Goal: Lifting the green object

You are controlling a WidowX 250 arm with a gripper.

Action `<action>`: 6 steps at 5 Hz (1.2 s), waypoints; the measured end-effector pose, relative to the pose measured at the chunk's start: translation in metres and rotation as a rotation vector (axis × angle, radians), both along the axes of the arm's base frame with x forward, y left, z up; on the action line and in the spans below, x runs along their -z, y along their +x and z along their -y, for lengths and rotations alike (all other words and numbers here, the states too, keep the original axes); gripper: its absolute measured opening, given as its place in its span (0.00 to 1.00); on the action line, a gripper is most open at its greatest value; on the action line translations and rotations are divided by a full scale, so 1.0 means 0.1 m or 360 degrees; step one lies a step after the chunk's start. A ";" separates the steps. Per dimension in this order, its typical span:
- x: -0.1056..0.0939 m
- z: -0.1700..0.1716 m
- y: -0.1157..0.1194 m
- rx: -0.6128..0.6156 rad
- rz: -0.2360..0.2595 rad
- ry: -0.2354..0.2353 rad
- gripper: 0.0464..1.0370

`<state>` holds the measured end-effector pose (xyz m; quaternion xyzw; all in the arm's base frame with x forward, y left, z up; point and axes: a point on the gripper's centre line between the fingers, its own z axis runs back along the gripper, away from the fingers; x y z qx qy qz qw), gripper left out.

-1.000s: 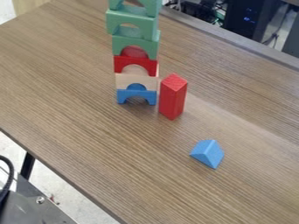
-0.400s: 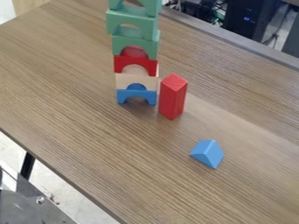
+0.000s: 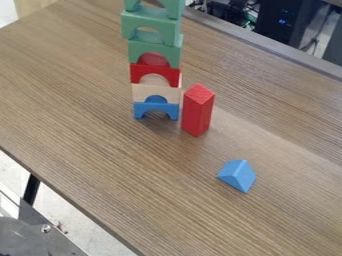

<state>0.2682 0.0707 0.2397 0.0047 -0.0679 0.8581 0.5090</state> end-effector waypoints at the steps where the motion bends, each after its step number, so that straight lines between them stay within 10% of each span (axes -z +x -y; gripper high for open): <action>1: 0.17 0.00 -0.04 -0.0005 -0.0054 0.0001 0.96; 6: 0.21 0.01 -0.08 0.0013 0.0053 -0.0042 0.96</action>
